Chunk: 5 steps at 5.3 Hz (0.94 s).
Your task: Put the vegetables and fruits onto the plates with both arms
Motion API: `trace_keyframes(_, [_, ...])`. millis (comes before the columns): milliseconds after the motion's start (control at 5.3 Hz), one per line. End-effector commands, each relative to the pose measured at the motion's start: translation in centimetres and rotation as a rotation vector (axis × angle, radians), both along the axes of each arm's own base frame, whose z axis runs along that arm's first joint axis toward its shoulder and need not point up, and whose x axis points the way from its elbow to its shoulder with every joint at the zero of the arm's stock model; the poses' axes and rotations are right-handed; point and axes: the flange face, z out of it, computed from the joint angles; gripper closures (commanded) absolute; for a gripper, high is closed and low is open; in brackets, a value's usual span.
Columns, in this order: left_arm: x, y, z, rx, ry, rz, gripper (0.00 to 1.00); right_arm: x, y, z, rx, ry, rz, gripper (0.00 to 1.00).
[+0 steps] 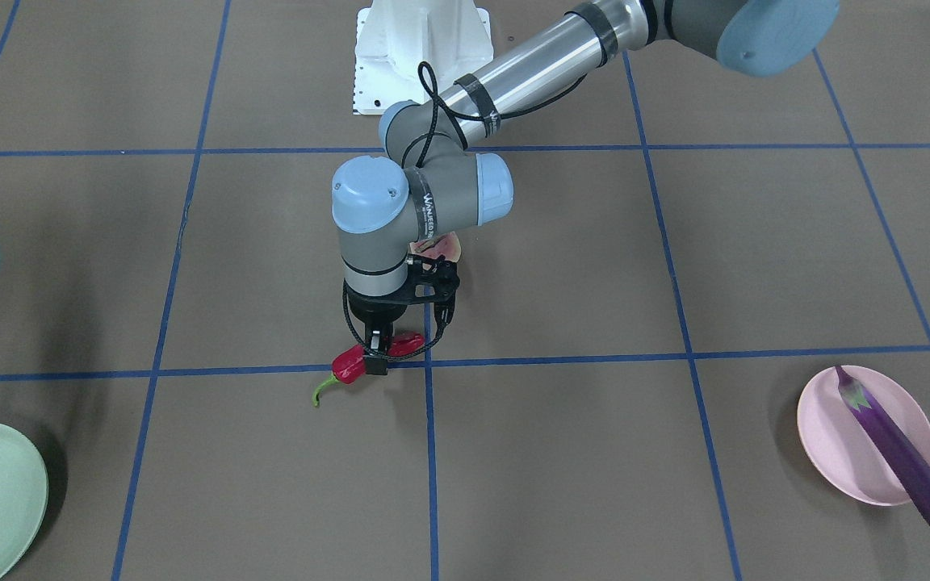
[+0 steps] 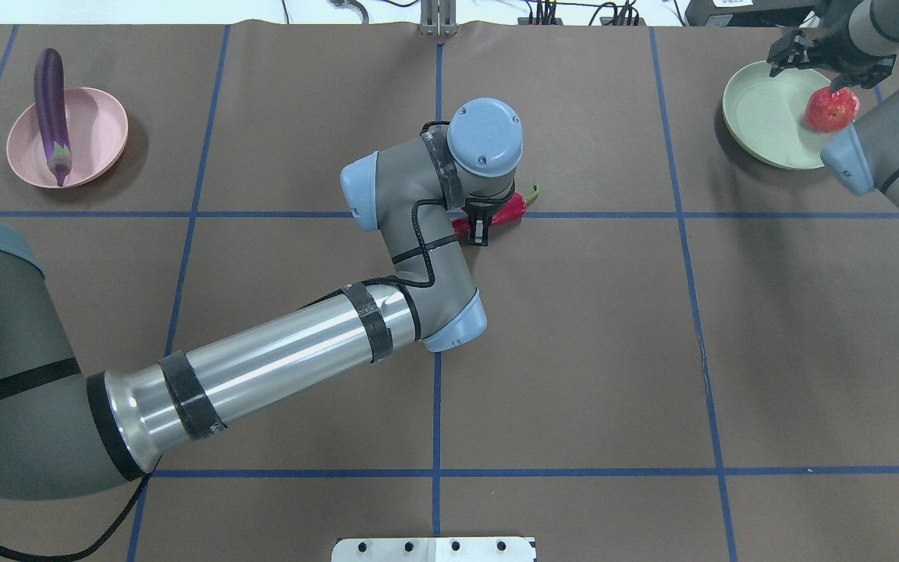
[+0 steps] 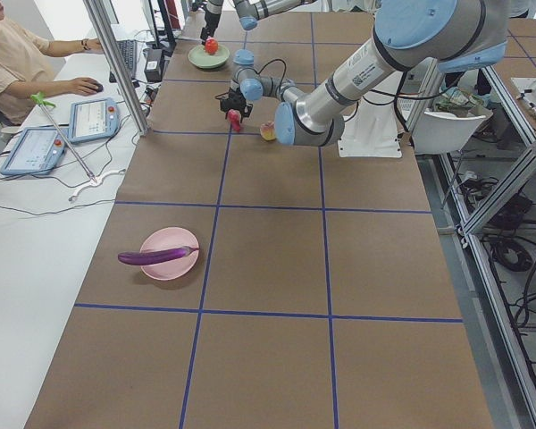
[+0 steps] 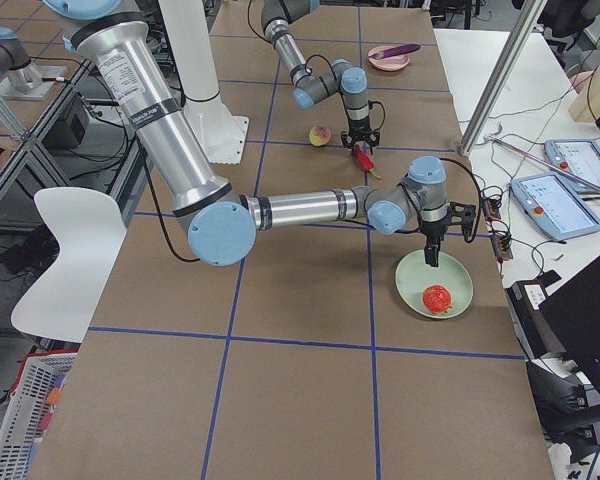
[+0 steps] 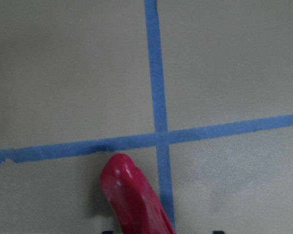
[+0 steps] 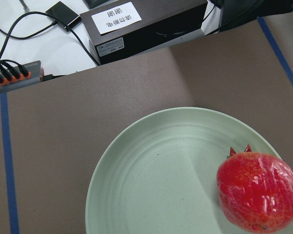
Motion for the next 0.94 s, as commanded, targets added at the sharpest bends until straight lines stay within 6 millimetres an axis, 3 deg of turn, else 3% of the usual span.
trace_keyframes(0, [0.0,-0.3,0.2,0.020,0.003,-0.009,0.66,0.1,0.2,0.5,-0.007,0.003,0.000,0.00])
trace_keyframes(189, [-0.6,-0.8,-0.3,0.039,0.006,-0.001,1.00,0.1,0.2,0.6,-0.008,0.003,0.000,0.00])
trace_keyframes(377, [-2.6,-2.6,-1.1,0.085,0.008,0.011,1.00,0.0,0.1,0.4,-0.006,0.001,-0.001,0.00])
trace_keyframes(566, [-6.7,-5.9,-2.1,0.134,0.017,0.067,1.00,-0.1,-0.2,-1.6,0.025,-0.013,-0.002,0.00])
trace_keyframes(754, [-11.1,-9.8,-0.6,0.221,-0.023,0.141,1.00,-0.6,0.0,-3.9,0.057,-0.030,-0.007,0.00])
